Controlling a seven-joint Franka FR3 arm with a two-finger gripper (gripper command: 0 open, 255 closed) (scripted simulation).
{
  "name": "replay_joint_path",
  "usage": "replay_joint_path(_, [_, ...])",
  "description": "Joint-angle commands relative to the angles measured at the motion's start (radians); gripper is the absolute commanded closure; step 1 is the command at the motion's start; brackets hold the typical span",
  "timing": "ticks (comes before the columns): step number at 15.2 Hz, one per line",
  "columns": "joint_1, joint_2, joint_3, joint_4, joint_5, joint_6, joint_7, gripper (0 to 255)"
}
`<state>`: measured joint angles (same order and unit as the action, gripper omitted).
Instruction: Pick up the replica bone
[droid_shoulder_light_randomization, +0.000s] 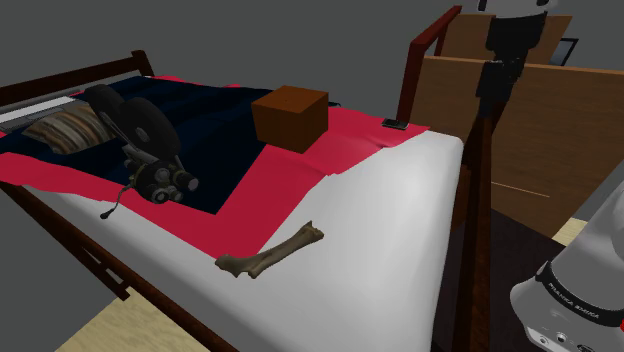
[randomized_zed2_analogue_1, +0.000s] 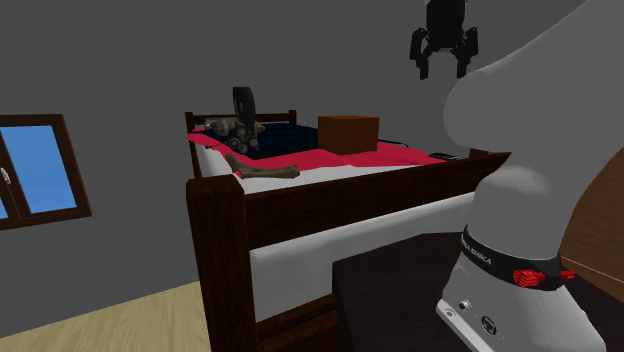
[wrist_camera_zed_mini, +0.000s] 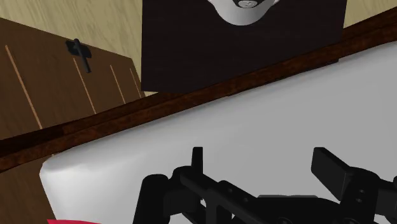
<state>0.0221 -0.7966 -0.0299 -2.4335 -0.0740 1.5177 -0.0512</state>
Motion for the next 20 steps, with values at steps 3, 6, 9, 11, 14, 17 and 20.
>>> replay_joint_path(3, [0.027,0.047,-0.005,-0.011,0.011,0.069,-0.039,0])
replay_joint_path(6, [0.068,0.124,-0.01,-0.02,0.03,0.169,-0.099,0])
replay_joint_path(9, [0.11,0.205,-0.012,-0.02,0.052,0.264,-0.16,0])
replay_joint_path(11, [0.139,0.261,-0.012,-0.014,0.069,0.324,-0.203,0])
replay_joint_path(14, [0.18,0.345,-0.009,0.001,0.097,0.408,-0.268,0])
replay_joint_path(17, [0.222,0.43,-0.003,0.024,0.128,0.484,-0.336,0])
replay_joint_path(20, [0.261,0.514,0.006,0.053,0.161,0.552,-0.405,0])
